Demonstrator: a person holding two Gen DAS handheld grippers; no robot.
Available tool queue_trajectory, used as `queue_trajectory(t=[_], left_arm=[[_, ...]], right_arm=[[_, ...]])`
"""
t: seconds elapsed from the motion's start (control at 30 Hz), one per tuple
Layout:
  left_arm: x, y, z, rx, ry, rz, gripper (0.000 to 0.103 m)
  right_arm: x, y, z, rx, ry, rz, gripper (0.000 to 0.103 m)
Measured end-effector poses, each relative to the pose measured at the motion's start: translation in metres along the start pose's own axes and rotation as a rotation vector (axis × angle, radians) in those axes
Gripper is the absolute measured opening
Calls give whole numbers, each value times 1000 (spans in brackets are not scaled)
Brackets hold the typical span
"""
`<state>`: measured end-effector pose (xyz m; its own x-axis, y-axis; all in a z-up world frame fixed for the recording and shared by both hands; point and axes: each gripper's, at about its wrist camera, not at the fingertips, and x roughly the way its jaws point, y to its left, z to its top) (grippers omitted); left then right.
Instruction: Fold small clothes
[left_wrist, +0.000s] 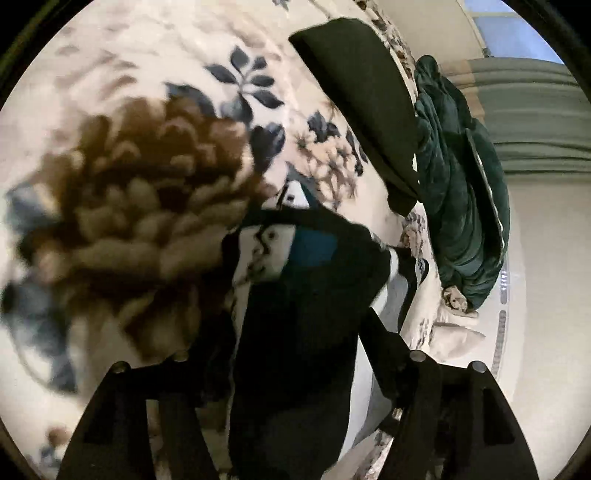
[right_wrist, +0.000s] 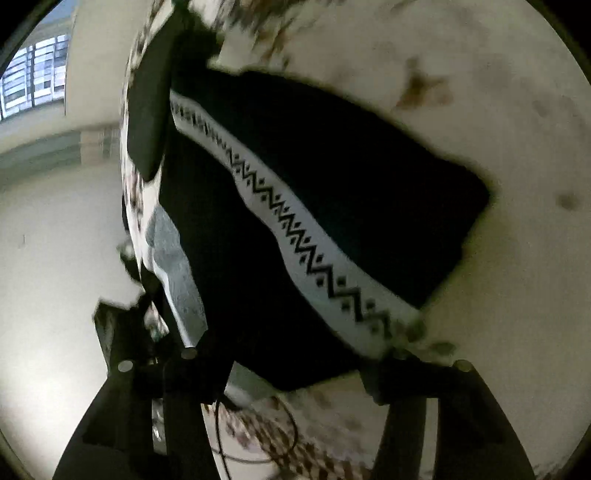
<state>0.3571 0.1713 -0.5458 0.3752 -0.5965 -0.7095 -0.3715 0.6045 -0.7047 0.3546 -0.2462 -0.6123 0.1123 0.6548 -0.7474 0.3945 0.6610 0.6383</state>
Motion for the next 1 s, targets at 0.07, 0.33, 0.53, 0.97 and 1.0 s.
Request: queue_trajectory(t=[0.07,0.33,0.53,0.97,1.0], left_arm=[[-20,-9,-15,36,-60,84,65],[-25,-49,-6,214,-230,272,74],[8,-46,27,274,-227,213,20],[13,-42,55,239,-230,203,7],[17,-34,66,214,-235,217,6]], right_arm=[[-19,-1,-2,-5,-49,-46,59],[-86,66,19,-267,-190,-232,59],[-4,146,101,-504,-124,-293,59],[2,168,134,-540,-188,-319,4],[5,169,137,-534,-194,-322,4]])
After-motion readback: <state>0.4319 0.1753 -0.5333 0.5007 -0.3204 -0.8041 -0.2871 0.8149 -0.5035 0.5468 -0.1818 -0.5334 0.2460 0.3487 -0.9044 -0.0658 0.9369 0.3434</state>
